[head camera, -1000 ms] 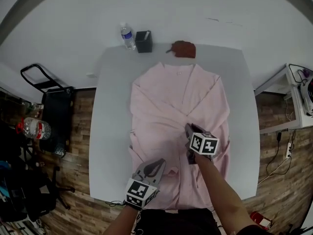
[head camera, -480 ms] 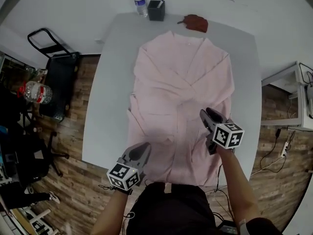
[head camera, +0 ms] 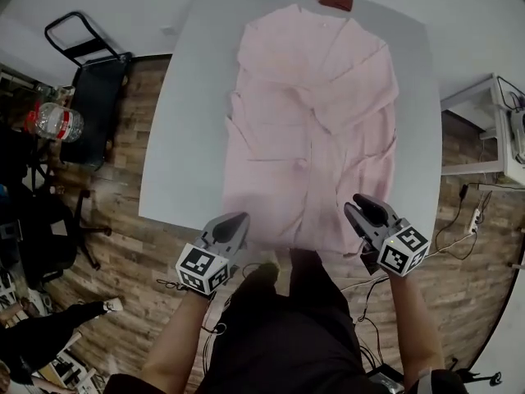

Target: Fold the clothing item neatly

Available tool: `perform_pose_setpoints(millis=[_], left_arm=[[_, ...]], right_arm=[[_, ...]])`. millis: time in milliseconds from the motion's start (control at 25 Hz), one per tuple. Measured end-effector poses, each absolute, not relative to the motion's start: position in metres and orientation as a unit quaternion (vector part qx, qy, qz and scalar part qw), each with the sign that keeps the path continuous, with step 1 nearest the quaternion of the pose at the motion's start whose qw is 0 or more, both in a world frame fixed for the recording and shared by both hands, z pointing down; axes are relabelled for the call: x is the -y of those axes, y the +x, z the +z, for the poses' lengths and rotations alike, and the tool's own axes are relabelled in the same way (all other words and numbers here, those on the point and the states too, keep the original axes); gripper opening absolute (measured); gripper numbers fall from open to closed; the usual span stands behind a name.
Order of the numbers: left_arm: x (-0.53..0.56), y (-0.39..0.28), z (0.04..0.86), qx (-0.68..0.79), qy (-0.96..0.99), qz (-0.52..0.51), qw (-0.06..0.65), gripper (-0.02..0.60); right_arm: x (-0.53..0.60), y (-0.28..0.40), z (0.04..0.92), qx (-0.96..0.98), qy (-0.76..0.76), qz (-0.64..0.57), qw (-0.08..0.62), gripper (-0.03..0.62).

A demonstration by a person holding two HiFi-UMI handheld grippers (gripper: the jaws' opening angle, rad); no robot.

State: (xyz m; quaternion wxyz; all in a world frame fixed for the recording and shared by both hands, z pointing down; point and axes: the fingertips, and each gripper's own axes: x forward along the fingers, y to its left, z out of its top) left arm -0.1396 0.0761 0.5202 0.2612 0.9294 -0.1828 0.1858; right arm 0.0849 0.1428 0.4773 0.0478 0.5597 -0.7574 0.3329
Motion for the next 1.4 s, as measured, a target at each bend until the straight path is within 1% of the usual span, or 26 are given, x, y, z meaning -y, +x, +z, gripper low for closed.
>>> perform_pose_setpoints(millis=[80,120,200,360,480,640,800,960,1080,1280,1400], left_arm=[[-0.094,-0.162,0.53,0.189,0.922,0.192,0.279,0.016],[-0.104,-0.174,0.537,0.191,0.917,0.198,0.289,0.03],[-0.123,-0.197,0.551,0.198,0.907,0.21,0.308,0.095],[-0.148,-0.232,0.58,0.22,0.888,0.222,0.337,0.16],[-0.153,-0.237,0.602,0.228,0.882,0.22,0.35,0.203],[-0.162,-0.238,0.631,0.234,0.87,0.217,0.376,0.263],[-0.161,-0.233,0.659,0.222,0.868,0.232,0.378,0.326],[-0.141,-0.227,0.678,0.213,0.865,0.213,0.4,0.379],[-0.141,-0.216,0.692,0.168,0.871,0.226,0.402,0.388],[-0.144,-0.201,0.711,0.12,0.876,0.245,0.397,0.387],[-0.142,-0.196,0.714,0.109,0.882,0.238,0.392,0.385]], right_arm=[[-0.178,0.071,0.477,0.764,0.54,0.352,0.037,0.135],[-0.196,0.064,0.478,0.767,0.528,0.365,0.032,0.135],[-0.232,0.051,0.485,0.772,0.498,0.393,0.032,0.138],[-0.302,0.037,0.517,0.766,0.46,0.444,0.069,0.171],[-0.342,0.048,0.551,0.737,0.472,0.478,0.074,0.192],[-0.377,0.076,0.597,0.682,0.515,0.516,0.059,0.229],[-0.386,0.089,0.64,0.653,0.543,0.524,0.059,0.261],[-0.371,0.086,0.666,0.661,0.55,0.505,0.073,0.284],[-0.36,0.083,0.683,0.668,0.549,0.494,0.087,0.302],[-0.348,0.094,0.705,0.669,0.558,0.48,0.099,0.311],[-0.341,0.091,0.715,0.688,0.55,0.456,0.127,0.311]])
